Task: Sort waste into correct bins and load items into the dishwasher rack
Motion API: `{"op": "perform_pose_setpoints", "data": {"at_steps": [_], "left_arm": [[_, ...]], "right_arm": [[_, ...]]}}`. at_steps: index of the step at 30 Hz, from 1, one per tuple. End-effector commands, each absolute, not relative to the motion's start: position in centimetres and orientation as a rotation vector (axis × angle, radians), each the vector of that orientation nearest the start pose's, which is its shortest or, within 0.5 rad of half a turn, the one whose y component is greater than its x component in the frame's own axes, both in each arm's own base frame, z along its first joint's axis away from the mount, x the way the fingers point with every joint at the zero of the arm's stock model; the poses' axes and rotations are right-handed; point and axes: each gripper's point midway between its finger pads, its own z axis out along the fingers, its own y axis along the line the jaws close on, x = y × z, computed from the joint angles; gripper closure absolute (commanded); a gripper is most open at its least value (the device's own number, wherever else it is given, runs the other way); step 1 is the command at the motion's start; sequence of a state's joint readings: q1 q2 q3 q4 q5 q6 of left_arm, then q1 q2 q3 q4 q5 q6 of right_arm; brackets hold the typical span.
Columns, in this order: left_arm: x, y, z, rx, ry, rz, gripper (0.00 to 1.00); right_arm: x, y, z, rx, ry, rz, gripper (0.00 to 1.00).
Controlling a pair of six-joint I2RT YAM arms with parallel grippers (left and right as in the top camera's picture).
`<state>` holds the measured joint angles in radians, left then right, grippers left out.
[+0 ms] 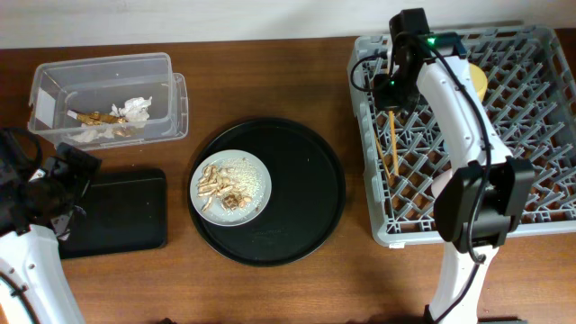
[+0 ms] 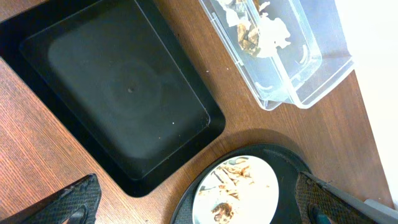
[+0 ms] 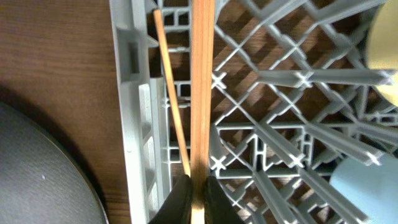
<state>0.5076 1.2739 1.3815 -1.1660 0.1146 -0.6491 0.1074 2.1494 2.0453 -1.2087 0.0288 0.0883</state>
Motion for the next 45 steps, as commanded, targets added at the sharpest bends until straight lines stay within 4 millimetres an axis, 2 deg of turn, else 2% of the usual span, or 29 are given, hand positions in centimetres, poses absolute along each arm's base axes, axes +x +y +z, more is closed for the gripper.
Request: {"op": "perform_pose_setpoints", "data": {"at_steps": [1,2,4,8,11,12,13,14,15,18,22,25,30,33,45], "left_arm": [[27.0,13.1,23.6,-1.430,2.221,-0.191,0.01],[27.0,13.1,23.6,-1.430,2.221,-0.191,0.01],[27.0,13.1,23.6,-1.430,2.221,-0.191,0.01],[27.0,13.1,23.6,-1.430,2.221,-0.191,0.01],[27.0,13.1,23.6,-1.430,2.221,-0.191,0.01],[27.0,13.1,23.6,-1.430,2.221,-0.191,0.01],[27.0,13.1,23.6,-1.430,2.221,-0.191,0.01],[27.0,13.1,23.6,-1.431,2.220,-0.191,0.01],[27.0,13.1,23.6,-1.430,2.221,-0.191,0.01],[27.0,13.1,23.6,-1.430,2.221,-0.191,0.01],[27.0,13.1,23.6,-1.430,2.221,-0.191,0.01],[27.0,13.1,23.6,-1.430,2.221,-0.191,0.01],[27.0,13.1,23.6,-1.430,2.221,-0.191,0.01],[27.0,13.1,23.6,-1.430,2.221,-0.191,0.01],[27.2,12.7,23.6,-1.424,2.224,-0.223,0.01]], "right_arm": [[47.4,5.2,13.2,-0.042,2.886,0.030,0.67],[47.3,5.2,13.2,-0.041,2.889,0.030,0.56],[46.9,5.3,13.1,-0.024,2.905,0.035,0.50],[46.2,5.1,13.7,0.060,2.917,0.043,0.50],[45.8,4.8,16.2,0.131,2.876,0.041,0.47],[45.6,4.6,17.4,0.164,2.849,0.050,0.42],[45.5,4.2,18.7,0.192,2.823,0.057,0.05],[45.2,3.8,20.1,0.228,2.797,0.064,0.02],[45.0,3.3,21.2,0.263,2.773,0.069,0.01],[43.7,0.0,25.2,0.399,2.680,0.075,0.02],[40.9,-5.3,28.3,0.562,2.608,0.041,0.02],[39.7,-7.9,28.8,0.648,2.589,0.019,0.02],[38.2,-11.7,28.0,0.790,2.596,-0.014,0.02],[37.9,-12.6,27.9,0.823,2.588,-0.021,0.02],[37.9,-12.5,27.9,0.820,2.589,-0.021,0.02]]}}
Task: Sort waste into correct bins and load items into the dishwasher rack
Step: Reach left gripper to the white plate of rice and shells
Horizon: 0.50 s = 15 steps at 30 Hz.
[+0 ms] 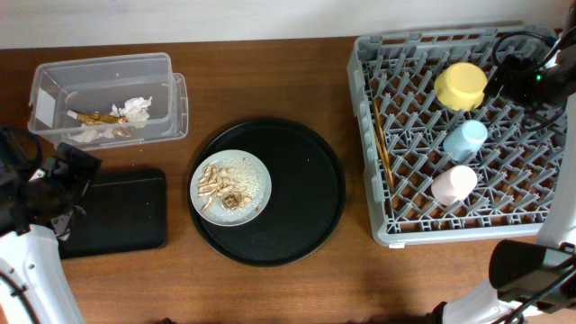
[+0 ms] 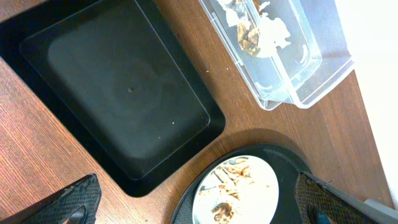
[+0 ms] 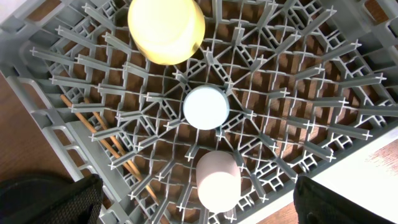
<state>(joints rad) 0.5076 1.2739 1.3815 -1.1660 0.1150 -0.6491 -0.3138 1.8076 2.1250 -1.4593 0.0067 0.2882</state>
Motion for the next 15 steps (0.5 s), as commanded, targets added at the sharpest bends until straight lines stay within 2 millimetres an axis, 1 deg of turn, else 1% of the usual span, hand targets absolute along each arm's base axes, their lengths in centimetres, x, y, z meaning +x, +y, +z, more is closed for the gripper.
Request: {"op": "perform_pose_setpoints", "data": {"at_steps": [1,4,5,6,7,8,9,10,11,14,15], "left_arm": [[27.2,12.7,23.7,-1.422,2.224,-0.227,0.01],[27.3,12.7,23.6,-1.424,2.224,-0.233,0.01],[27.4,12.0,23.7,-1.417,2.233,-0.282,0.01],[27.5,10.8,23.6,-1.411,2.258,-0.370,0.01],[27.5,9.0,23.7,-1.401,2.289,-0.499,0.01],[27.6,7.4,24.0,-1.367,2.315,-0.613,0.01],[27.7,6.2,24.3,-1.309,2.344,-0.681,0.01],[27.9,5.2,24.5,-1.243,2.370,-0.728,0.01],[28.1,3.5,24.8,-1.115,2.419,-0.781,0.01],[28.3,-0.6,25.0,-0.828,2.535,-0.823,0.01],[28.2,-2.3,24.9,-0.734,2.576,-0.832,0.01]], "right_arm": [[37.9,-12.5,27.9,0.821,2.589,-0.021,0.02],[37.9,-12.5,27.9,0.821,2.589,-0.021,0.02],[37.9,-12.5,27.9,0.821,2.589,-0.021,0.02],[37.9,-12.5,27.9,0.821,2.589,-0.021,0.02],[37.9,-12.5,27.9,0.821,2.589,-0.021,0.02],[37.9,-12.5,27.9,0.821,2.589,-0.021,0.02],[37.9,-12.5,27.9,0.821,2.589,-0.021,0.02],[37.9,-12.5,27.9,0.821,2.589,-0.021,0.02],[37.9,-12.5,27.9,0.821,2.589,-0.021,0.02],[37.9,-12.5,27.9,0.821,2.589,-0.021,0.02],[37.9,-12.5,27.9,0.821,2.589,-0.021,0.02]]}}
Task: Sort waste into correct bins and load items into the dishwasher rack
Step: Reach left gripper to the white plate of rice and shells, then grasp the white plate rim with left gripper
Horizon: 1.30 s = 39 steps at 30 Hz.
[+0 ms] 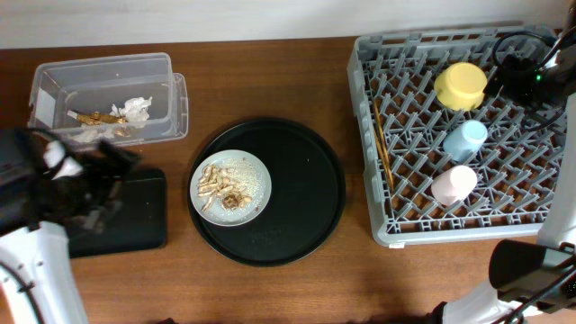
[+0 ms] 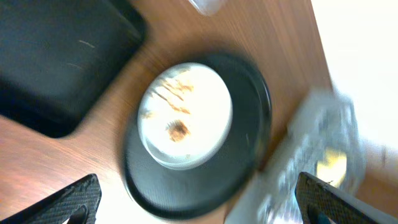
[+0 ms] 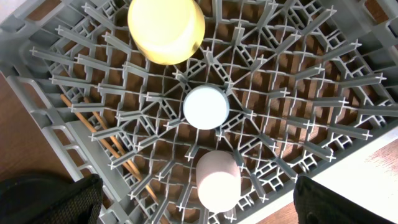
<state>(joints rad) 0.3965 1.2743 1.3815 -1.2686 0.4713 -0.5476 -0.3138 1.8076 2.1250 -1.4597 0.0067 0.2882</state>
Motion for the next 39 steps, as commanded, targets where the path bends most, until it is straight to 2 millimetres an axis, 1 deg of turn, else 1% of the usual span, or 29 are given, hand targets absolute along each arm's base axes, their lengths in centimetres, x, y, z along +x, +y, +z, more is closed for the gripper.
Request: {"op": "perform_pose_setpoints", "data": {"at_steps": [1,3,4,6,8,10,12,15,16,18,20,21,22,24,25,26,27,28,31,34,37,39], "left_arm": [[28.0,-3.8,24.7,-0.659,2.618,-0.819,0.01],[27.9,-6.4,24.3,-0.509,2.677,-0.762,0.01],[27.9,-7.2,23.9,-0.462,2.699,-0.714,0.01],[28.1,-9.6,22.6,-0.350,2.755,-0.577,0.01],[28.3,-12.2,21.2,-0.205,2.800,-0.482,0.01],[28.6,-13.9,19.5,-0.101,2.833,-0.375,0.01],[29.4,-14.3,18.1,-0.051,2.854,-0.236,0.01],[30.7,-15.0,16.3,0.000,2.885,-0.110,0.01],[31.3,-15.7,15.0,0.040,2.911,-0.067,0.01],[31.8,-16.7,13.2,0.075,2.941,-0.023,0.01],[32.3,-17.7,10.7,0.109,2.972,0.012,0.01],[32.5,-18.1,9.8,0.120,2.982,0.020,0.01],[32.8,-18.5,8.7,0.110,2.989,0.045,0.01],[33.4,-18.2,7.4,0.042,2.967,0.141,0.01],[33.9,-17.8,6.9,-0.010,2.941,0.206,0.03],[34.2,-17.4,6.5,-0.062,2.918,0.258,0.09],[34.4,-17.3,6.0,-0.097,2.904,0.288,0.11],[34.6,-17.4,5.5,-0.118,2.900,0.295,0.18],[35.4,-18.0,3.8,-0.150,2.893,0.279,0.27],[36.1,-18.5,2.6,-0.152,2.883,0.268,0.40],[36.5,-18.8,2.3,-0.155,2.873,0.254,0.46],[36.7,-18.9,2.1,-0.156,2.867,0.246,0.48]], "right_arm": [[37.9,-12.5,27.9,0.821,2.589,-0.021,0.02],[37.9,-12.5,27.9,0.821,2.589,-0.021,0.02],[37.9,-12.5,27.9,0.821,2.589,-0.021,0.02],[37.9,-12.5,27.9,0.821,2.589,-0.021,0.02],[37.9,-12.5,27.9,0.821,2.589,-0.021,0.02],[37.9,-12.5,27.9,0.821,2.589,-0.021,0.01],[37.9,-12.5,27.9,0.821,2.589,-0.021,0.02],[37.9,-12.5,27.9,0.821,2.589,-0.021,0.02],[37.9,-12.5,27.9,0.821,2.589,-0.021,0.02],[37.9,-12.5,27.9,0.821,2.589,-0.021,0.02],[37.9,-12.5,27.9,0.821,2.589,-0.020,0.02],[37.9,-12.5,27.9,0.821,2.589,-0.021,0.02],[37.9,-12.5,27.9,0.821,2.589,-0.021,0.02],[37.9,-12.5,27.9,0.821,2.589,-0.020,0.02],[37.9,-12.5,27.9,0.821,2.589,-0.021,0.01],[37.9,-12.5,27.9,0.821,2.589,-0.020,0.02],[37.9,-12.5,27.9,0.821,2.589,-0.020,0.02],[37.9,-12.5,27.9,0.821,2.589,-0.021,0.02],[37.9,-12.5,27.9,0.821,2.589,-0.021,0.02],[37.9,-12.5,27.9,0.821,2.589,-0.021,0.02],[37.9,-12.5,27.9,0.821,2.589,-0.021,0.02],[37.9,-12.5,27.9,0.821,2.589,-0.020,0.02]]}}
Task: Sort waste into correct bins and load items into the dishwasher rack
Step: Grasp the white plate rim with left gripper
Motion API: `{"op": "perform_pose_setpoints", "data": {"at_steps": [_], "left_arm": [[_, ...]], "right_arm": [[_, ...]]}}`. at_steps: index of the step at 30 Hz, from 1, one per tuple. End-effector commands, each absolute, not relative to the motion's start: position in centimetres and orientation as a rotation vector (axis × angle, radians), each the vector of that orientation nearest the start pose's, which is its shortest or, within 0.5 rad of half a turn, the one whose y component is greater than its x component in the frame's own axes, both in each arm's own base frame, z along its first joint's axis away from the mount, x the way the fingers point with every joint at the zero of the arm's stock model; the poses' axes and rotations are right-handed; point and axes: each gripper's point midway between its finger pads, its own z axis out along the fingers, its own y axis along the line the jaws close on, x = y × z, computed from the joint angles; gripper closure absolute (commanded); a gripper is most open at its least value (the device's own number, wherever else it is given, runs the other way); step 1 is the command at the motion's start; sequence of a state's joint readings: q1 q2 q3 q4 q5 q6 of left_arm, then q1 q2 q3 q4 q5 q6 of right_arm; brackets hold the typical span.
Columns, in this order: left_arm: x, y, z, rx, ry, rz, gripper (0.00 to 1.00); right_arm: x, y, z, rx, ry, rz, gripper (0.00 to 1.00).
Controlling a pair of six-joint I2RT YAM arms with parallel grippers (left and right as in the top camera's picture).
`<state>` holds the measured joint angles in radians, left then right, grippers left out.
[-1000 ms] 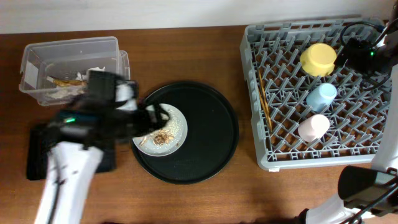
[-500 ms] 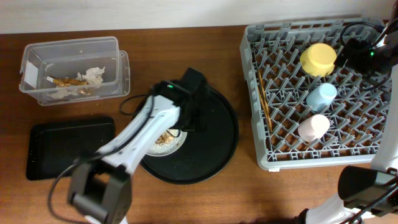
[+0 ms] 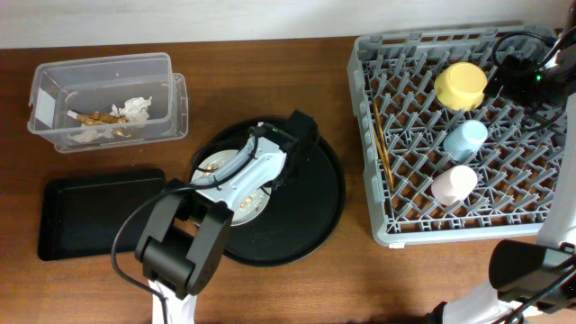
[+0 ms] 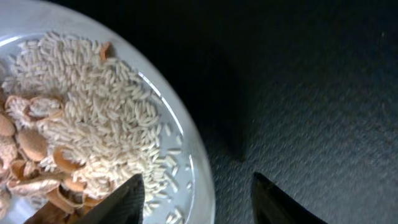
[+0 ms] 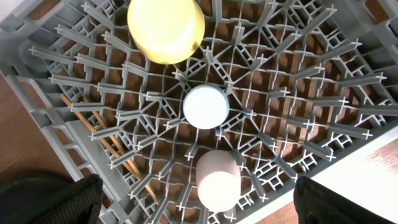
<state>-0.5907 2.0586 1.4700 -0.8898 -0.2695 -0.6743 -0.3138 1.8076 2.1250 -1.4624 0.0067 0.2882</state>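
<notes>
A white plate [image 4: 93,118] of rice and nut shells sits on the round black tray [image 3: 310,211]. My left gripper [image 4: 199,200] is open and low over the plate's right rim, one finger over the rice and the other over the tray. In the overhead view the left arm hides much of the plate [image 3: 216,166]. The grey rack [image 3: 409,229] holds a yellow cup [image 5: 166,28], a blue cup [image 5: 206,106], a pink cup [image 5: 217,180] and two chopsticks [image 5: 99,134]. My right gripper [image 5: 199,205] hangs wide open high above the rack, holding nothing.
A clear plastic bin [image 3: 108,94] with paper scraps and shells stands at the back left. A black rectangular tray [image 3: 94,211] lies in front of it, left of the round tray. The rack fills the right side of the table.
My left arm was at the far left by the rectangular tray and is now stretched over the round tray, its open fingers at the plate's right rim. The right arm has not moved.
My right gripper was shut on a chopstick at the rack's left side, with the left arm resting far left. Then the right gripper was open high at the far right, both chopsticks lying in the rack. The left arm then shifted, and now reaches the plate.
</notes>
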Motion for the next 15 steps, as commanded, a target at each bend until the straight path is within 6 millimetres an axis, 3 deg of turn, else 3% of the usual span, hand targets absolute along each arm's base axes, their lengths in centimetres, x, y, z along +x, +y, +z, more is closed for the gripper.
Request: {"op": "perform_pose_setpoints", "data": {"at_steps": [1,8,15], "left_arm": [[36.7,-18.9,2.0,-0.156,2.869,0.249,0.49],[35.9,-18.6,-0.4,-0.143,2.927,0.302,0.57],[35.5,-18.7,-0.3,-0.132,2.937,0.307,0.62]], "right_arm": [[37.9,-12.5,27.9,0.821,2.589,-0.021,0.02],[37.9,-12.5,27.9,0.821,2.589,-0.020,0.01],[37.9,-12.5,27.9,0.821,2.589,-0.021,0.02]]}}
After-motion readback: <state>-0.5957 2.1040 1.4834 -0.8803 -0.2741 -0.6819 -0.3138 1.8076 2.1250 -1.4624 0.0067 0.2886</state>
